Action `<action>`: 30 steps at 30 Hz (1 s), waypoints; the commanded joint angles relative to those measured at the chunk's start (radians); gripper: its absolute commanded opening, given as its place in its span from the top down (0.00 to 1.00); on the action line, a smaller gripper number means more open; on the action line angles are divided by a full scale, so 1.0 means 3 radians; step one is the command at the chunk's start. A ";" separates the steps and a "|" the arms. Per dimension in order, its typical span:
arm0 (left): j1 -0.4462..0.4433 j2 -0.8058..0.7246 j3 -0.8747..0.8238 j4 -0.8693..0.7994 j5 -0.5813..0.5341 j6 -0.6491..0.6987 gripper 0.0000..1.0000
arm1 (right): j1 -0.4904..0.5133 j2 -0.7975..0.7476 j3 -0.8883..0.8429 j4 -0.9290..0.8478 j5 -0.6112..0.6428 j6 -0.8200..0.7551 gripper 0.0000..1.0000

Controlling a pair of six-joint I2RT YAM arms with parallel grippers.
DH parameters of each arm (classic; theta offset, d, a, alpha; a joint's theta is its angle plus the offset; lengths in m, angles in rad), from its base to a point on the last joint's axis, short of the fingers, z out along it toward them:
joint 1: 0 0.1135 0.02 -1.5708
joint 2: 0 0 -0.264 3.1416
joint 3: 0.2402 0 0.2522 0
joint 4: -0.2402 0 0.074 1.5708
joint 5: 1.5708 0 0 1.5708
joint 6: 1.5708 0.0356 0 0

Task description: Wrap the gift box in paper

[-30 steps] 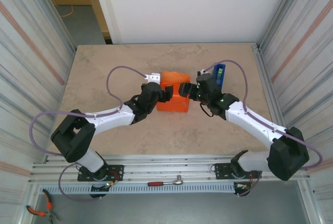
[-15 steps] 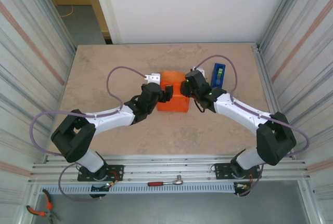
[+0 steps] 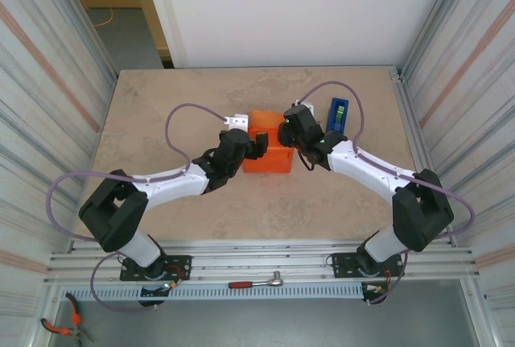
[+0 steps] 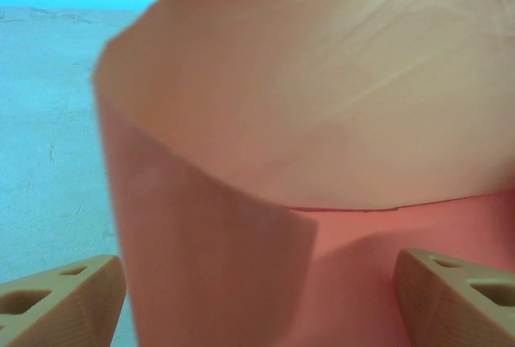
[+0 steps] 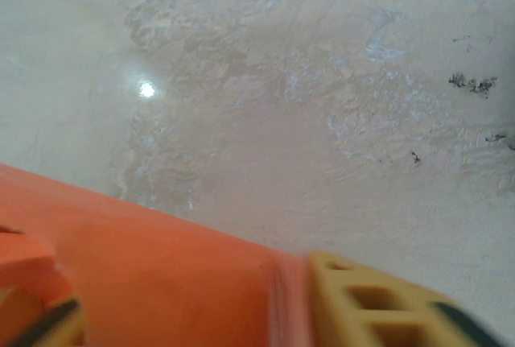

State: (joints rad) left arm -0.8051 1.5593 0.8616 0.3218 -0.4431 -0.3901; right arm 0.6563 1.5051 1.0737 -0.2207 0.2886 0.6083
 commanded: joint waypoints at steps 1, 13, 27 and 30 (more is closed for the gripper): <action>-0.0042 0.0058 -0.0126 -0.0290 0.0006 0.0032 0.13 | 0.0001 0.0037 0.0130 -0.0112 0.0002 -0.0054 0.44; -0.0047 0.0054 -0.0123 -0.0301 -0.0007 0.0032 0.14 | -0.0025 -0.0063 0.0191 -0.0196 -0.0056 -0.0038 0.33; -0.0047 0.0043 -0.0126 -0.0323 -0.0024 0.0032 0.14 | -0.0101 -0.0282 0.0230 -0.0260 -0.0121 -0.0054 1.00; -0.0052 0.0044 -0.0125 -0.0326 -0.0036 0.0029 0.14 | -0.0136 -0.0277 0.0243 -0.0256 -0.0179 -0.0063 0.85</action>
State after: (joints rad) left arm -0.8074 1.5589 0.8585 0.3279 -0.4442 -0.3904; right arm 0.6270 1.4483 1.1076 -0.2932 0.2424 0.5953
